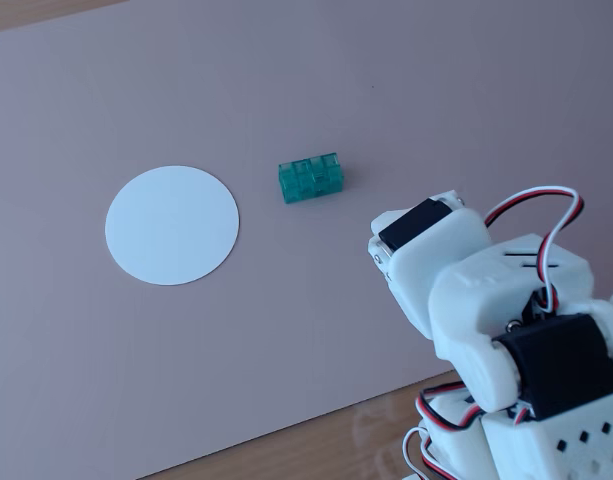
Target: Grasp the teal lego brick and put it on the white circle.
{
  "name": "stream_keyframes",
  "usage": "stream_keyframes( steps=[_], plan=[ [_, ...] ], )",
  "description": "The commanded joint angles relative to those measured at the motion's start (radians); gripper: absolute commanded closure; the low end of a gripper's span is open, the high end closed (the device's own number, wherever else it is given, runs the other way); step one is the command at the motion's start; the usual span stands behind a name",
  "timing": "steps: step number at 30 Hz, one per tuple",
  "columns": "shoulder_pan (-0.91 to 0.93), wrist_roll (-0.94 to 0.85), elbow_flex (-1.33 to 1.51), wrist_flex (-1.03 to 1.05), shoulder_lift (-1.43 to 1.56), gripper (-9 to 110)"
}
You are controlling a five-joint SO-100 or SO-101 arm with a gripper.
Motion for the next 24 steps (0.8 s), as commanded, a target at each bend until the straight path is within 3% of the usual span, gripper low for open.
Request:
stream_keyframes(
  steps=[1, 24],
  plan=[
    [0.000, -0.003, -0.005, -0.015, 0.006, 101],
    [-0.025, -0.028, -0.005, -0.015, 0.006, 101]
  ],
)
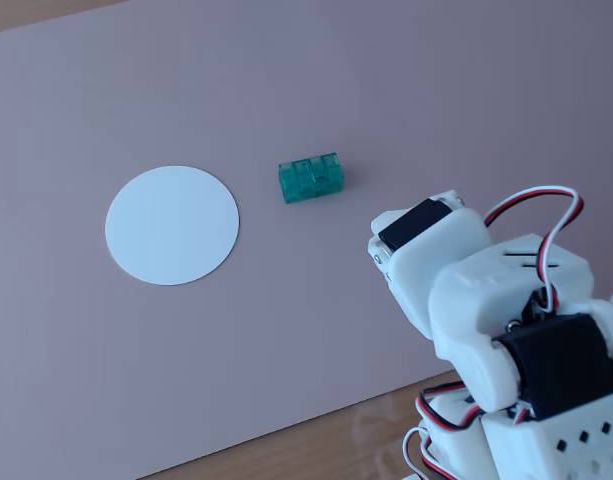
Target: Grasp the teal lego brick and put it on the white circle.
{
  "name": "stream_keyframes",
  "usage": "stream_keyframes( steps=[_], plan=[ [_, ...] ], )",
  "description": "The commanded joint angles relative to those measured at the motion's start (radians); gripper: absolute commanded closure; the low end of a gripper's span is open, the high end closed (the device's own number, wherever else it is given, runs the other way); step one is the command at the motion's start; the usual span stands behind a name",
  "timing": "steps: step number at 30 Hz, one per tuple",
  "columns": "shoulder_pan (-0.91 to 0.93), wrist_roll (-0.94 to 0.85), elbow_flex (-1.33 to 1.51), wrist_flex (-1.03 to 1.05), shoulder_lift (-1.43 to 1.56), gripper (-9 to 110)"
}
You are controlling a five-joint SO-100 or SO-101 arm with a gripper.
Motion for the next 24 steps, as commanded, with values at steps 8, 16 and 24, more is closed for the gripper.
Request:
stream_keyframes(
  steps=[8, 16, 24],
  plan=[
    [-0.109, -0.109, -0.002, -0.003, 0.008, 97],
    [-0.141, -0.172, 0.002, 0.003, 0.008, 101],
    [-0.051, -0.100, -0.178, -0.006, -0.094, 102]
  ],
)
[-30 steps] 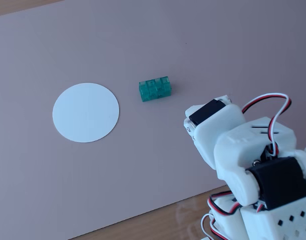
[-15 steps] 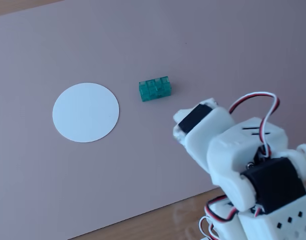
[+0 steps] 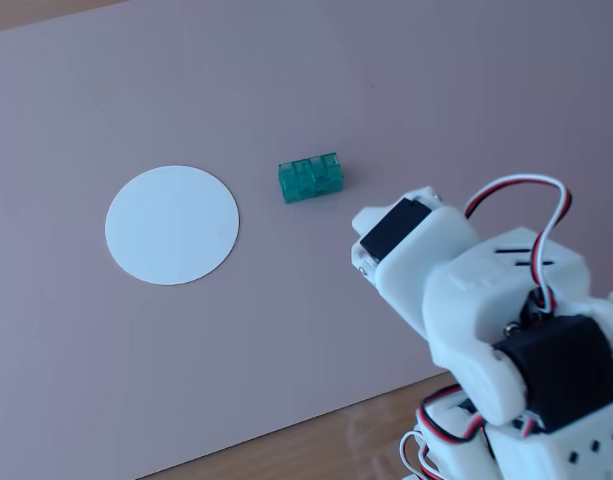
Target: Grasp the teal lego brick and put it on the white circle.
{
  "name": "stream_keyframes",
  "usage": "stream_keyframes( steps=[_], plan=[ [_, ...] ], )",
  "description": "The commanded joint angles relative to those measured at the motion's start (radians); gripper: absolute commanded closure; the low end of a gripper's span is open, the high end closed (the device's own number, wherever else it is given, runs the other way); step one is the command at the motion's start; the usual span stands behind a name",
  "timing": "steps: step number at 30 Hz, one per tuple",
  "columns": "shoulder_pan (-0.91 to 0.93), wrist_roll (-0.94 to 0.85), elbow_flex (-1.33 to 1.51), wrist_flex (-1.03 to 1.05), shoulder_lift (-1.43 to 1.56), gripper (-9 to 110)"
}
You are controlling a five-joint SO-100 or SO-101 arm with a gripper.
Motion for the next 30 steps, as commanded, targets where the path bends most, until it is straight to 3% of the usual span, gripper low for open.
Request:
stream_keyframes(
  steps=[1, 12, 17, 30],
  plan=[
    [0.023, 0.008, -0.141, -0.032, -0.166, 102],
    [-0.018, 0.101, -0.716, -0.092, -0.980, 101],
    [-0.035, 0.072, -0.805, -0.091, -1.213, 74],
    [0.052, 0.029, -1.025, -0.104, -1.776, 71]
  ],
)
